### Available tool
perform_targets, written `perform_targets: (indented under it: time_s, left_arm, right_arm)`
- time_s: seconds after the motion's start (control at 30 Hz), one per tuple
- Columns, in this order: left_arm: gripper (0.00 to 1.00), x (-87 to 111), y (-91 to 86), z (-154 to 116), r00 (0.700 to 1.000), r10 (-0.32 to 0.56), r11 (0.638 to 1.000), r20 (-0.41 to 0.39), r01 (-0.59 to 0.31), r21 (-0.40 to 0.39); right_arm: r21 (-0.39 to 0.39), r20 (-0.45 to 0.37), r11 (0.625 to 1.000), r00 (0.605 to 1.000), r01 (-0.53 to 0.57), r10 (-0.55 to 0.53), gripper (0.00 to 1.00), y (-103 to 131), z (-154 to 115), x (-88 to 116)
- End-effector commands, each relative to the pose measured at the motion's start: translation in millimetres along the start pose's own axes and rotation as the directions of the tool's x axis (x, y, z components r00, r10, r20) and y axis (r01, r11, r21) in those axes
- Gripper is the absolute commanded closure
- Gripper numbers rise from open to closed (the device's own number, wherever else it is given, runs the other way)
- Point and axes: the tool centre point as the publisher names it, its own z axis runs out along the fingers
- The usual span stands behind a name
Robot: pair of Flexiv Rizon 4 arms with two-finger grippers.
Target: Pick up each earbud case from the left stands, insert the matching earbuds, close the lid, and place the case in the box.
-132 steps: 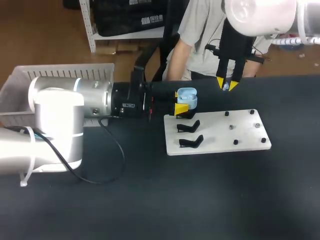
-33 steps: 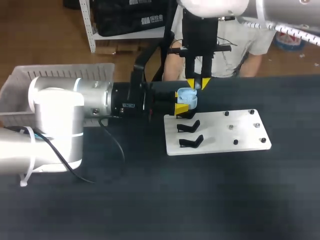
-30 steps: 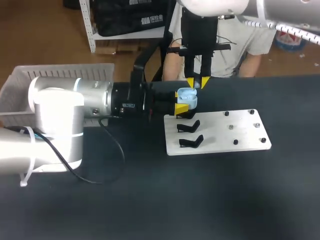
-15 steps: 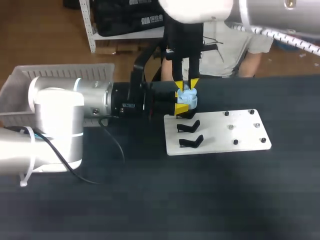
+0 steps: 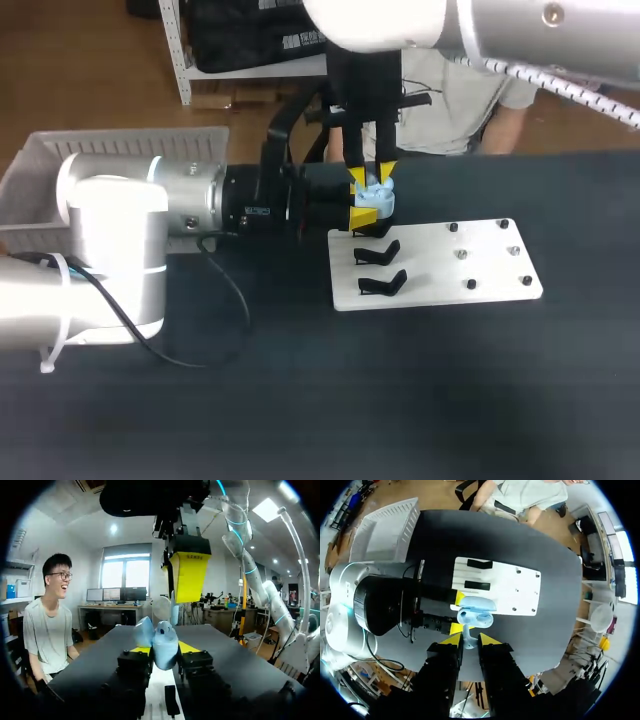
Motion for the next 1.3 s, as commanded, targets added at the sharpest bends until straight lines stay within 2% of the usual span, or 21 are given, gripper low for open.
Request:
perform_targets:
  time_s: [0.03,0.5,1.3]
  left_arm:
    - [1.0,0.7,-1.9,0.2,1.0,0.004,1.0,0.003,-0.004,-0.008]
    - [1.0,0.7,-1.9,0.2,1.0,0.004,1.0,0.003,-0.004,-0.008]
    - [1.0,0.7,-1.9,0.2,1.0,0.004,1.0,0.003,-0.004,-0.008]
  right_arm:
    - [0.0,-0.008,1.0,1.0,-0.004,0.004,1.0,-0.5,3.1,-3.6]
    - [-0.009,-0.014,1.0,1.0,-0.003,0.003,1.0,-2.5,5.1,-4.8]
    - [0.008,-0.021,1.0,1.0,-0.001,0.001,1.0,7.0,10.4,-9.3]
